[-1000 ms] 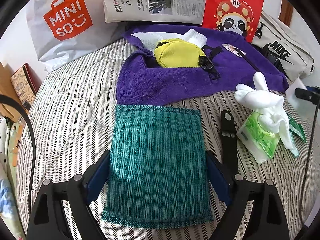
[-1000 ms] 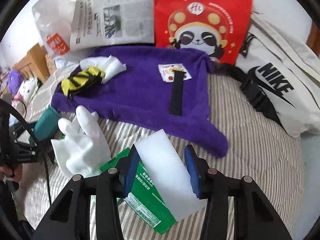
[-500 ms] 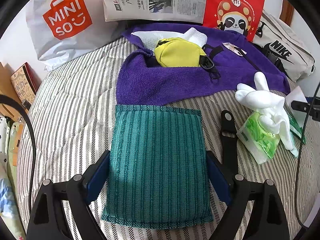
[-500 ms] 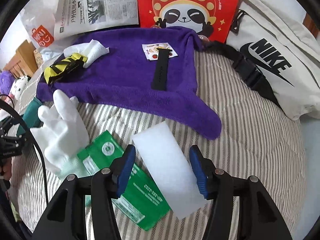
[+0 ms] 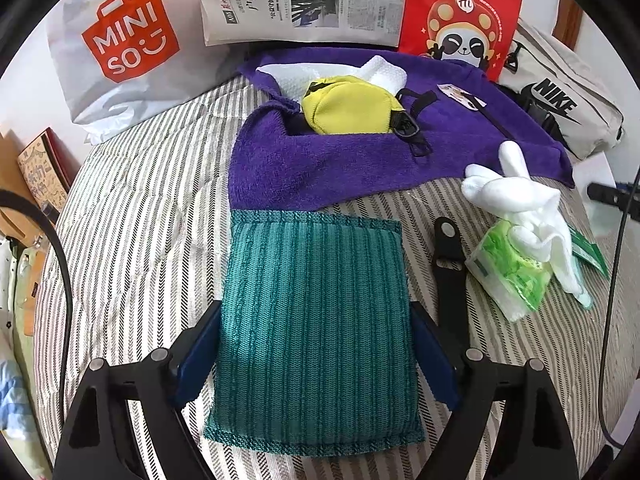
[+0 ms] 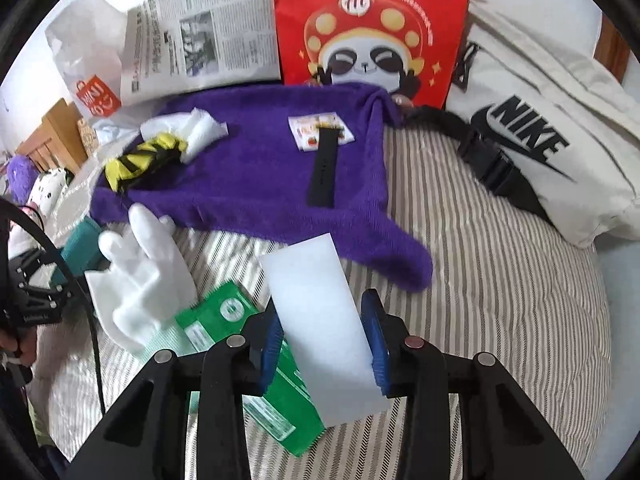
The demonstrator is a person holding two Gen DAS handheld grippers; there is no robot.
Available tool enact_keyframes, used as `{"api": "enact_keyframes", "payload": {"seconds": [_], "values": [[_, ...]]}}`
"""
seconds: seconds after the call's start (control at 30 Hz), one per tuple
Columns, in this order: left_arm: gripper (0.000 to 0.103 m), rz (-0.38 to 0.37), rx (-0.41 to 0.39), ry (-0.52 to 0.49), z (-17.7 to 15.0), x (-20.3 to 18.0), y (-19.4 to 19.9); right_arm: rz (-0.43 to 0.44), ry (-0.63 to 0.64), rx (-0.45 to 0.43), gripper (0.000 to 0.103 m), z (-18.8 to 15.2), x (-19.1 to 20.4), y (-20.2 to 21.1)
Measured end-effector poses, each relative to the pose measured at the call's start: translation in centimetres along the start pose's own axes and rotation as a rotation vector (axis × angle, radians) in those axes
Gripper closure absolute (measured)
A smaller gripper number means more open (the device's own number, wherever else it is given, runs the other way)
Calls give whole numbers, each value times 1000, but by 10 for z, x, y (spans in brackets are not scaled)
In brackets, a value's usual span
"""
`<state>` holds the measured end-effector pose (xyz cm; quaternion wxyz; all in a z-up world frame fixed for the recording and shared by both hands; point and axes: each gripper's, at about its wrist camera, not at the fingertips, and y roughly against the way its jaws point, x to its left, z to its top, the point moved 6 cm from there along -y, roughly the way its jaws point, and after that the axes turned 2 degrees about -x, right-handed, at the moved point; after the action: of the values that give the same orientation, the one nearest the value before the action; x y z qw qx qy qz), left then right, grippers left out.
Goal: Organize soft objects
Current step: 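Carry the teal cloth and white sponge over the purple towel with both grippers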
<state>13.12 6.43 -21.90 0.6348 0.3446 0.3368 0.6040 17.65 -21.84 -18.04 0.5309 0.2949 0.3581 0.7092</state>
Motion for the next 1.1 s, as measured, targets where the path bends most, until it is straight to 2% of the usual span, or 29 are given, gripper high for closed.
{"api": "enact_keyframes", "payload": {"seconds": [0.23,0.63,0.9,1.1], "values": [[16,-11,-18,-5,3,0,15,46,-30,-56,65,22,9,13],[16,-56,-71,12,22,6,42,98,-92,-95,65,54,17,12],[16,-79,-111,21,58,8,50,80,-59,-125,65,92,22,14],[16,-79,-145,-9,93,3,53,81,-54,-150,65,123,20,9]]}}
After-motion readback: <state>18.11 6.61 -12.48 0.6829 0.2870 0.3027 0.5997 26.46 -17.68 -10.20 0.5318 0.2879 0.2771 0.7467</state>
